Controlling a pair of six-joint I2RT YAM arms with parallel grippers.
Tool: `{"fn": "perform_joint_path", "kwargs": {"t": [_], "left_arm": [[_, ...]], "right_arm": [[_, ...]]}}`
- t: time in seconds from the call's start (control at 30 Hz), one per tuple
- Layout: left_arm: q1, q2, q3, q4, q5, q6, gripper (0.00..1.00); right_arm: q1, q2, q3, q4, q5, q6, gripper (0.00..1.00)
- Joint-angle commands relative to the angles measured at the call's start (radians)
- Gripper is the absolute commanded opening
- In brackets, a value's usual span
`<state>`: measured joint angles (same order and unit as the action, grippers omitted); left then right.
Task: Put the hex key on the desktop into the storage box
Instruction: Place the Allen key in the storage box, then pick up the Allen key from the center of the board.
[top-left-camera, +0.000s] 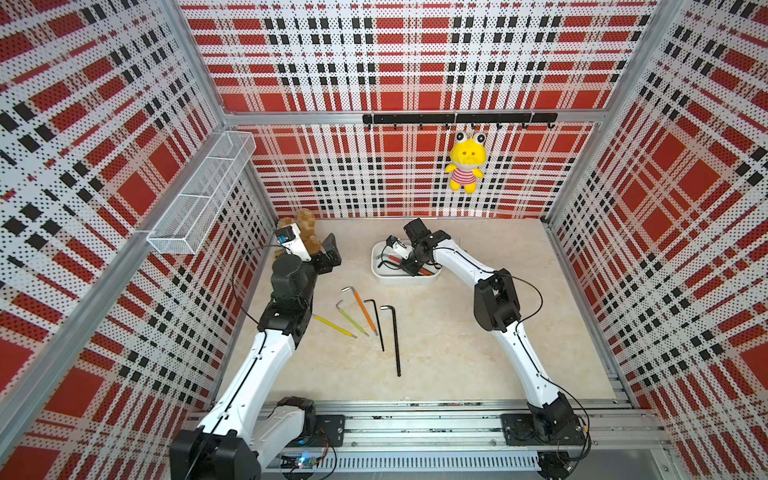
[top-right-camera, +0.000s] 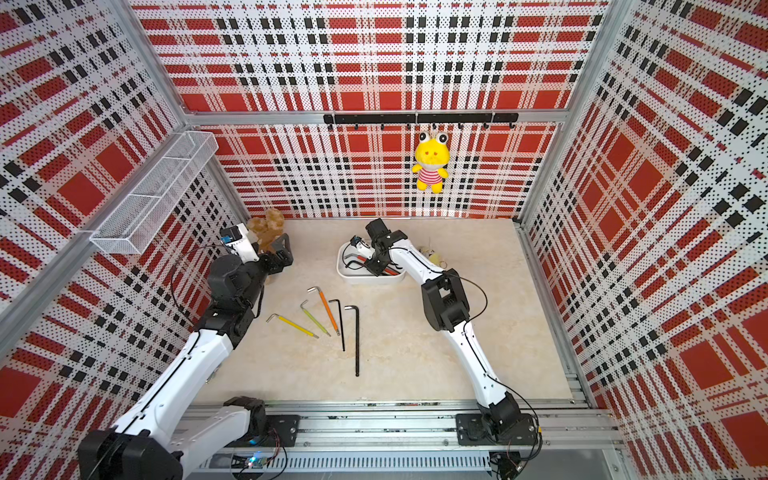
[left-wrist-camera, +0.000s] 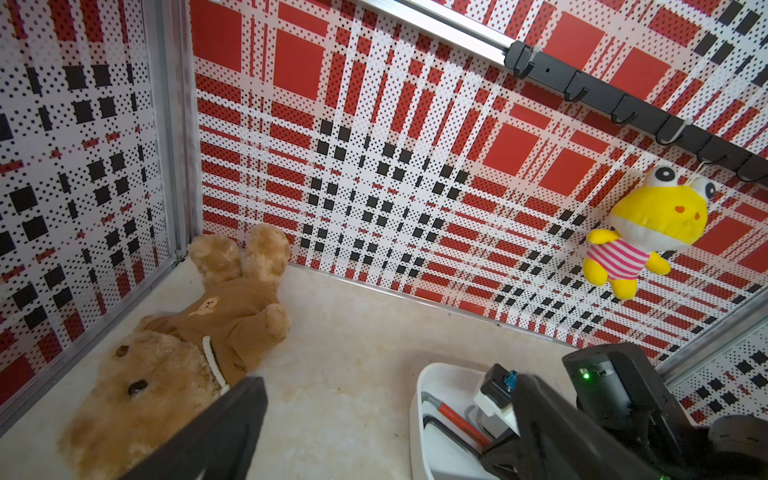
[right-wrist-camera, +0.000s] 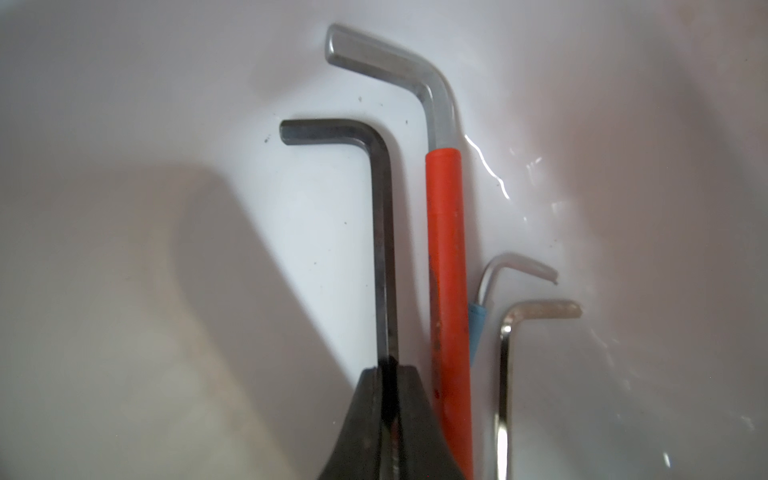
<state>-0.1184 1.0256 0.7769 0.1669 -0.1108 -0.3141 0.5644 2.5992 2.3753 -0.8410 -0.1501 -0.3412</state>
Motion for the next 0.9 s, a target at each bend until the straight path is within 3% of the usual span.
{"fn": "perform_joint_path", "kwargs": {"t": [0.0, 0.1, 0.3, 0.5, 0.7, 0.87], "left_arm": [[0.001, 0.0, 0.0, -0.001, -0.004, 0.007, 0.99], [0.003, 0.001, 0.001, 0.001, -0.003, 0.007, 0.99], [0.004, 0.009, -0.001, 0.011, 0.005, 0.006, 0.99], [0.014, 0.014, 0.0, 0.016, 0.012, 0.003, 0.99], [0.019, 0.018, 0.001, 0.02, 0.017, 0.003, 0.99], [0.02, 0.023, -0.001, 0.026, 0.021, 0.001, 0.99]], "right_arm": [[-0.001, 0.019, -0.041, 0.027, 0.034, 0.017, 0.42], [-0.001, -0.013, -0.044, 0.063, 0.039, 0.036, 0.58], [-0.001, -0.082, 0.006, 0.13, 0.037, 0.092, 0.68], [0.0, -0.193, 0.002, 0.178, 0.062, 0.154, 0.72], [0.028, -0.373, -0.126, 0.169, 0.043, 0.225, 0.73], [0.098, -0.486, -0.244, 0.073, 0.176, 0.334, 0.72]]}}
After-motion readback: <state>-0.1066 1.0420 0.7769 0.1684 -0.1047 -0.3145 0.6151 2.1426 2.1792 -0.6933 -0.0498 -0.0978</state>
